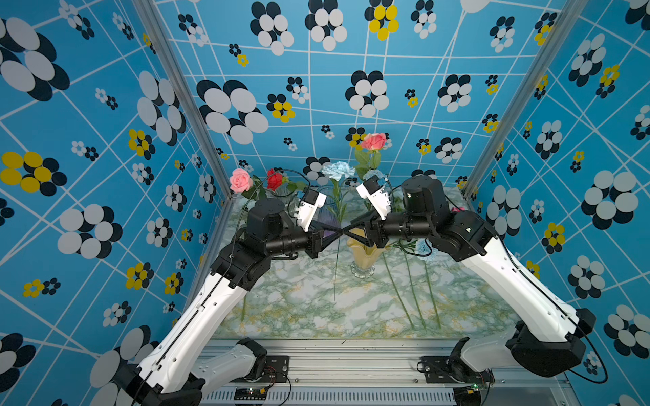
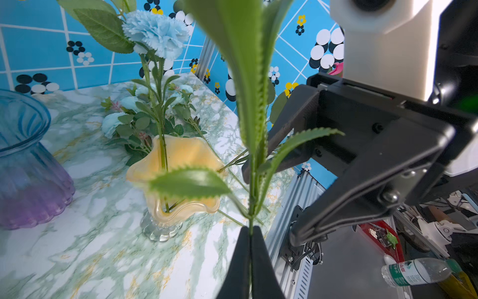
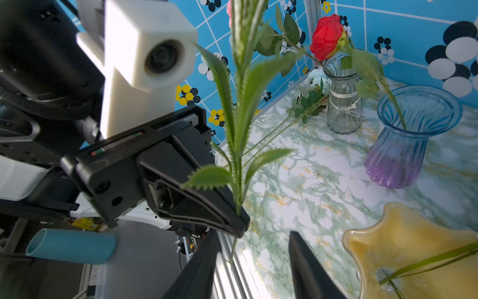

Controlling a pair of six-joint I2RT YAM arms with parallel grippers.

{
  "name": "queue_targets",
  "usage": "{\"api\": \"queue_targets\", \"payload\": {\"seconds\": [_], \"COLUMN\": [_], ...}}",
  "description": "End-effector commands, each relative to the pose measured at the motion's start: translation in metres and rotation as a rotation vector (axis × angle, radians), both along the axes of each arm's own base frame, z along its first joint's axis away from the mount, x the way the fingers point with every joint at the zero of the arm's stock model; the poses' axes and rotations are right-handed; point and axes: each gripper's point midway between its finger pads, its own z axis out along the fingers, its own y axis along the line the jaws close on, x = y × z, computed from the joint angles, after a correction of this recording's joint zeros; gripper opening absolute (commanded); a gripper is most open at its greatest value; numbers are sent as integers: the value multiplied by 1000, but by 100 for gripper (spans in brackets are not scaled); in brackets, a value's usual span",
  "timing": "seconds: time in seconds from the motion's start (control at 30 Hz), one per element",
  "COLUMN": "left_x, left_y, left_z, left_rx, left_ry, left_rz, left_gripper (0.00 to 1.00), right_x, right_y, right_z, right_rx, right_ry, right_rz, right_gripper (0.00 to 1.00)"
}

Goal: Pick out blue flowers from the vase
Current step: Place the flower at the center of the board.

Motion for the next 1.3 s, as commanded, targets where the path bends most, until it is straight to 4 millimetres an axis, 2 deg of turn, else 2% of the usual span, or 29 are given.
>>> {"api": "queue_targets", "payload": {"seconds": [0.0, 0.17, 0.2, 0.33, 0.5, 0.63, 0.97, 1.13, 1.27], "left_x": [9, 18, 19, 26, 33, 42, 60, 68, 74], "left_y": [23, 50, 56, 81, 94, 103, 127, 136, 142], "left_z": [-31, -68, -78, -124, -172, -198, -253, -282, -300], "left_rx": [122, 235, 270, 412, 539, 618, 785, 837, 855], "left_ry": [62, 136, 148, 209, 286, 321, 443, 536, 599], "left_rz": [143, 302, 332, 449, 506, 540, 592, 593, 585], "left_gripper": [0, 0, 0, 0, 0, 0, 0, 0, 0], "right_x": [-5, -2, 0, -2, -3, -4, -21, -22, -23], "right_y": [-13, -29, -29, -31, -38, -48, -68, -83, -84], "right_z": [12, 4, -12, -27, -36, -38, -42, -35, -35], "right_rx": [16, -3, -25, -29, -31, -44, -17, 14, 10], "right_ry": [-70, -117, -95, -78, -94, -122, -191, -253, -269], "right_rz": [-27, -101, -108, -113, -134, -162, -164, -222, -220], "right_gripper": [57, 73, 75, 85, 91, 98, 99, 99, 99]}}
